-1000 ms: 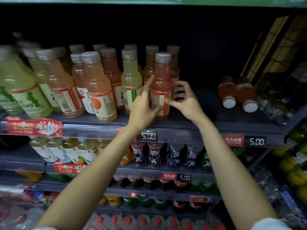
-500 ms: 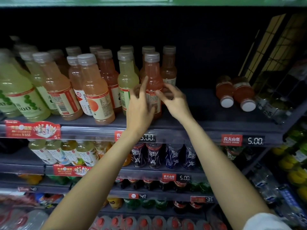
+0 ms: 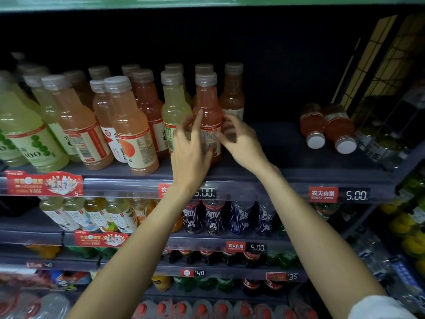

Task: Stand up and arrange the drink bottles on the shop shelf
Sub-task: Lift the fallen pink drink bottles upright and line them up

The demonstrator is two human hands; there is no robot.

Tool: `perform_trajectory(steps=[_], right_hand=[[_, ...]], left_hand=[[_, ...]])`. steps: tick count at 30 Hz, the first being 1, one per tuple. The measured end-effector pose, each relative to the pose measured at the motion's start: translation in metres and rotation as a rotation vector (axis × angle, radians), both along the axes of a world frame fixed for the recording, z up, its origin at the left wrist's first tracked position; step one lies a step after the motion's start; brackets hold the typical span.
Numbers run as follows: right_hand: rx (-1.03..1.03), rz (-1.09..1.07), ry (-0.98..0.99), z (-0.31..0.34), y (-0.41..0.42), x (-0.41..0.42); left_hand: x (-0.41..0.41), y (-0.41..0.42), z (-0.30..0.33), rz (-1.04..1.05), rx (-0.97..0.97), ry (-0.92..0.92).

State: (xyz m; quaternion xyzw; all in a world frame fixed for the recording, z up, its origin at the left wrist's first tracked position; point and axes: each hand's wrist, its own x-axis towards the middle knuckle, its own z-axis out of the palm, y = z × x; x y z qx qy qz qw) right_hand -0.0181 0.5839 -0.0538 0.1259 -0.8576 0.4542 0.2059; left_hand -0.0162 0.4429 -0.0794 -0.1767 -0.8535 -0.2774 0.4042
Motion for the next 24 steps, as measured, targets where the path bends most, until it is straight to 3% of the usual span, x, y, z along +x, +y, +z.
perform_trajectory(steps=[4,7,11,16,20,24], right_hand=[[0.507,-0.171,0.213,-0.005,0.032,0.016],[0.674,-0.315,0.276,-0.008,0.073,0.032],[0.72,-0.626,0.208,-0.012,0.136,0.039],[0.756,-0.678,-0.317,0.001,0.159,0.019],[0.802,-0.663,-0.339,0.0,0.152,0.017],[0.504,-0.525,-0.126,-0.003,0.155,0.043]], left_hand=[[0.011,0.01,0.007,-0.115,-0.028,0.217],[0.018,0.031,0.019,-0.285,-0.149,0.295],[0.006,0.071,0.024,-0.437,-0.316,0.227],[-0.03,0.122,0.018,-0.57,-0.412,-0.078],[-0.054,0.149,0.016,-0.565,-0.455,-0.245],[-0.066,0.166,0.016,-0.658,-0.53,-0.19]])
